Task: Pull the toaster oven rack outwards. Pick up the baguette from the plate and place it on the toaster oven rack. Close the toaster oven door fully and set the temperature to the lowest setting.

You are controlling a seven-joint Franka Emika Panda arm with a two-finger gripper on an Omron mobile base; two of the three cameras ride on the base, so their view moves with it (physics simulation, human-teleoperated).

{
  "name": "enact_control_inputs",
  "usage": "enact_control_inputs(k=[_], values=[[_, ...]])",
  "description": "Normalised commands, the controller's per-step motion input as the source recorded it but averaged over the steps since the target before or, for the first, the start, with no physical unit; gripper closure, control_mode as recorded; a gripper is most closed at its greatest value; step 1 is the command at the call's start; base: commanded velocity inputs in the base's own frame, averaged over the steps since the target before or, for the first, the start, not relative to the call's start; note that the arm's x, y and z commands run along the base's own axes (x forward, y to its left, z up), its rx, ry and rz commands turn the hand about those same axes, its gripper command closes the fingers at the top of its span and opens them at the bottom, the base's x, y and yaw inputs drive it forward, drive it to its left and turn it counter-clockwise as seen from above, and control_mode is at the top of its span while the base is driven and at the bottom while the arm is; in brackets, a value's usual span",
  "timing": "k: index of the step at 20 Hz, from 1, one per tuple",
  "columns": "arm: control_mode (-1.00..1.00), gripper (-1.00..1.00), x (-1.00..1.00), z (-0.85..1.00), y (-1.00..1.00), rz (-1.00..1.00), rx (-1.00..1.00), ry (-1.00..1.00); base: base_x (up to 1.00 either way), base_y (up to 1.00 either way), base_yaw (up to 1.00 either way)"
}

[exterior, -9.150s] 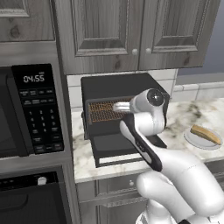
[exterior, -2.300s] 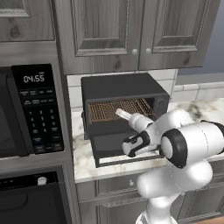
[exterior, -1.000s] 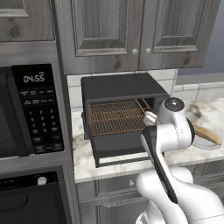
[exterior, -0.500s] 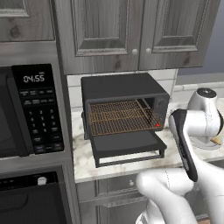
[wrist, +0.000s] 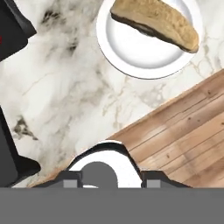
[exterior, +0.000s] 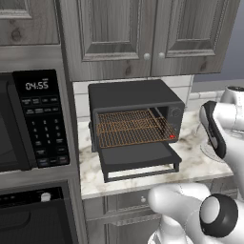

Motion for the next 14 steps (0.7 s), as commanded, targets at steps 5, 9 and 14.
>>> enact_control_inputs(k=[5, 9, 14], values=[[-1.0, -1.0, 0.42, 0.0, -0.84, 0.38, 0.01, 0.18, 0.0, 0.0, 0.0], [-1.0, -1.0, 0.42, -0.27, -0.78, 0.43, 0.0, 0.16, 0.0, 0.0, 0.0], [-1.0, -1.0, 0.0, -0.2, -0.17, 0.13, 0.0, 0.02, 0.0, 0.0, 0.0]])
